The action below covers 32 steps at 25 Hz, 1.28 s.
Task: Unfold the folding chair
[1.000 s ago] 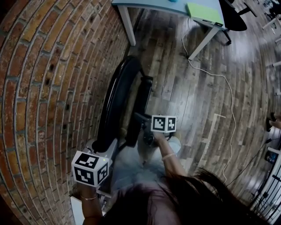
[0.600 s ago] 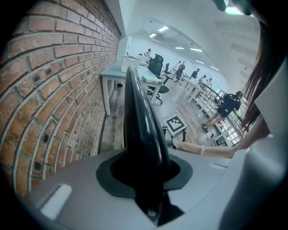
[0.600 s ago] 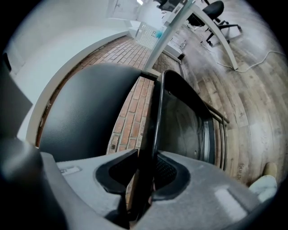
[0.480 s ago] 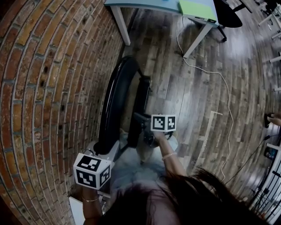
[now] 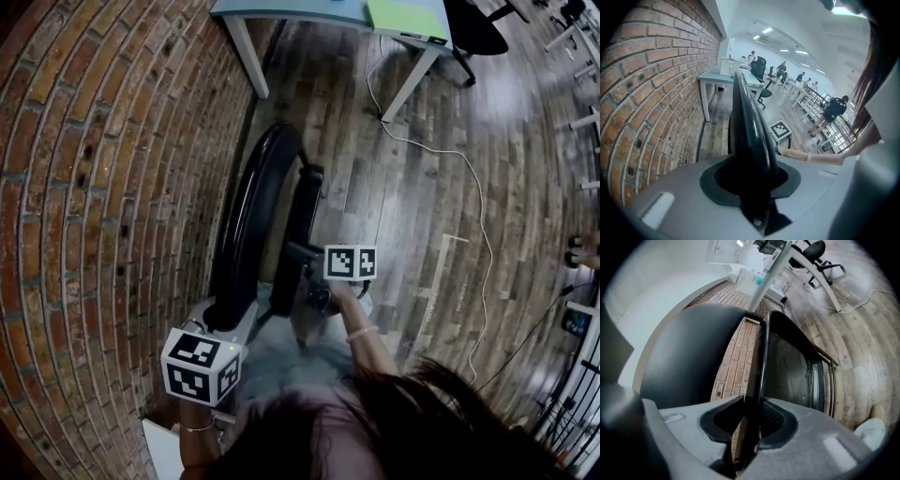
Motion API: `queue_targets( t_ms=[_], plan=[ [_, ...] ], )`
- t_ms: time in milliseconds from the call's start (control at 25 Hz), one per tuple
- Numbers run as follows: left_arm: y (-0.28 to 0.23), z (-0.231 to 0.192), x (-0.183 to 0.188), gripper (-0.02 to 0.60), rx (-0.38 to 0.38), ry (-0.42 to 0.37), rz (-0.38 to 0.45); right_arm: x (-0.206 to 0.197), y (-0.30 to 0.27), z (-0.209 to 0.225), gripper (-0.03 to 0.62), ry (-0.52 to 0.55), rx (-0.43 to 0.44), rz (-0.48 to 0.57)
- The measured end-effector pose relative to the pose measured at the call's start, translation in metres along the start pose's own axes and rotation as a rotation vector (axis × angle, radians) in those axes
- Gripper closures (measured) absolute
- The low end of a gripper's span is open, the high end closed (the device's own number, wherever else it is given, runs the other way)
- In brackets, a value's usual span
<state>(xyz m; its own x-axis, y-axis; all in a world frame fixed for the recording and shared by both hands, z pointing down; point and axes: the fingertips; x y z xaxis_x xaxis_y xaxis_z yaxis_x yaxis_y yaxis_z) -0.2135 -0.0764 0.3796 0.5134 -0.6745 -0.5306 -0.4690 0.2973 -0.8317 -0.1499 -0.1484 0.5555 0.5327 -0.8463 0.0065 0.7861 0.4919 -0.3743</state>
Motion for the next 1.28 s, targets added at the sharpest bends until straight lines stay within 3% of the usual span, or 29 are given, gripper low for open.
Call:
queue_targets(
  t_ms=[680, 1280],
  plan=[
    [-0.010, 0.044, 0.005, 0.456, -0.028, 0.026, 0.007, 0.003, 0.036, 0.015, 0.507, 0.020, -0.009, -0.015],
    [-0.007, 0.031, -0.008, 0.469, 0.009, 0.033, 0.018, -0.005, 0.040, 0.019, 0.500, 0.092, 0.027, -0.009]
  ],
)
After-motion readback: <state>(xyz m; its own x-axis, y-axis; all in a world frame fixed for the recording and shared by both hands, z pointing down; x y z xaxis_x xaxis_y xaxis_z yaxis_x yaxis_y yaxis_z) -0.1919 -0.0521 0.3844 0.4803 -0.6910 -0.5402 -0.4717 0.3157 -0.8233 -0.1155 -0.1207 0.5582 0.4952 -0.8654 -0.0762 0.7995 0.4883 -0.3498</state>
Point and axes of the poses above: the fingertips, and each gripper's own axes: y backward along the fingers, z to its right, x out of its top, and after that the axes turned 11 degrees about -y, right-handed
